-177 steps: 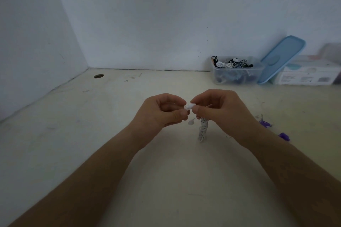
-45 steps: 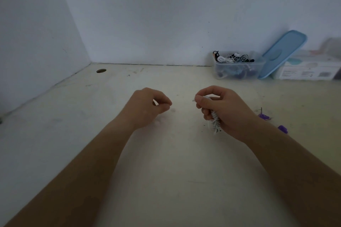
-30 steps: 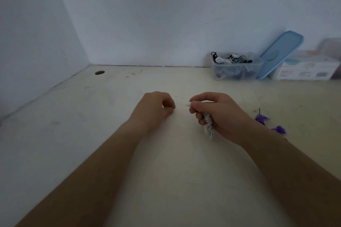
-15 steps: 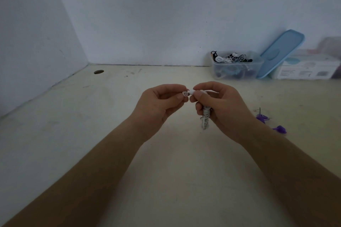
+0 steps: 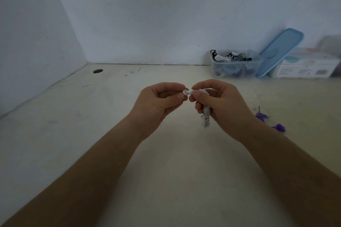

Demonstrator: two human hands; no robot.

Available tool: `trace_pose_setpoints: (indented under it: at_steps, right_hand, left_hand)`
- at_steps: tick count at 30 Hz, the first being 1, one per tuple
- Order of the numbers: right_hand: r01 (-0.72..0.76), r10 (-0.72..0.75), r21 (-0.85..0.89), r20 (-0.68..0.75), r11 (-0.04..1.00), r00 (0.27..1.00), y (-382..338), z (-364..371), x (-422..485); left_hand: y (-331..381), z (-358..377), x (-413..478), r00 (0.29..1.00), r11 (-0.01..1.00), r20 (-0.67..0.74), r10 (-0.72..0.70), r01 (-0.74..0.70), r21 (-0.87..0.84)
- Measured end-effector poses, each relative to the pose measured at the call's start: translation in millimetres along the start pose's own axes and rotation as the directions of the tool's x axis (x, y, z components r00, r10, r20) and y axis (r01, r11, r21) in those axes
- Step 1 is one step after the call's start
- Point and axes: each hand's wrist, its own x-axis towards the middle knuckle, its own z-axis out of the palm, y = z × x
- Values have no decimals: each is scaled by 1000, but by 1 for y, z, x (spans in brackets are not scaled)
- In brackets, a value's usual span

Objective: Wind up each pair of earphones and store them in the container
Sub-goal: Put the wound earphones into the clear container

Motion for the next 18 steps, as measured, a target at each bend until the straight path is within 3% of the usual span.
trace_pose_setpoints:
  at_steps: [18]
  right_hand:
    - [79,-71,-131,64,988,995,0,-7,2]
  left_hand:
    - [4,1,-4,1000,995,24,16,-18,99]
